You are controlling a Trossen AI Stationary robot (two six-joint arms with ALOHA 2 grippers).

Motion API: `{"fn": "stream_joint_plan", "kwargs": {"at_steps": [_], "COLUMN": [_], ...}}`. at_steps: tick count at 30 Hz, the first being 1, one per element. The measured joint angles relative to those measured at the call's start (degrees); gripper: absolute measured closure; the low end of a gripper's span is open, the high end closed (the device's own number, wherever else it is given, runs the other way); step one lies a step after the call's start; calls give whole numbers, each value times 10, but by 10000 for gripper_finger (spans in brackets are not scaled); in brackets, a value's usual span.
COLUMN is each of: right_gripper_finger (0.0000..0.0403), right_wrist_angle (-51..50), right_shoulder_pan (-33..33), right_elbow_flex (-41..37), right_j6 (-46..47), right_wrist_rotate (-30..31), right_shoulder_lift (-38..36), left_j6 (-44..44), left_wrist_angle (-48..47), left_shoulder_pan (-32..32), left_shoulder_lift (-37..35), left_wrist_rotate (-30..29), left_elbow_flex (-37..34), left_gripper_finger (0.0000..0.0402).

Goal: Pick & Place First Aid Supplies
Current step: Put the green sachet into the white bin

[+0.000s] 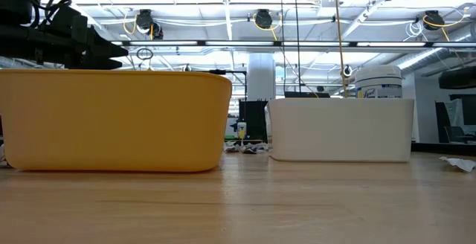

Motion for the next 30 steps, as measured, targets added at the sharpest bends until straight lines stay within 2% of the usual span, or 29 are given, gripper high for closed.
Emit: {"fn": "stream_joint_plan", "kwargs": {"at_steps": [5, 9, 13, 21, 25, 30], "right_gripper_finger": [193, 218, 266, 389, 393, 399], "right_wrist_angle": [23, 46, 45, 45, 35, -52], "right_shoulder_pan": [0, 0, 0, 0, 0, 0], "right_elbow_flex": [0, -8, -12, -12, -8, 39], "right_j6": [-3, 0, 3, 7, 45, 64], "right_wrist_rotate": [2, 2, 0, 0, -3, -4], "right_shoulder_lift": [0, 0, 0, 0, -1, -8], "left_j6": [0, 0, 0, 0, 0, 0], "left_wrist_angle": [0, 0, 0, 0, 0, 0], "left_shoulder_pan": [0, 0, 0, 0, 0, 0], "left_shoulder_lift": [0, 0, 0, 0, 0, 0], "left_wrist_rotate": [0, 0, 0, 0, 0, 0], "left_elbow_flex": [0, 0, 0, 0, 0, 0], "left_gripper_finger": [94, 94, 94, 94, 94, 93]}}
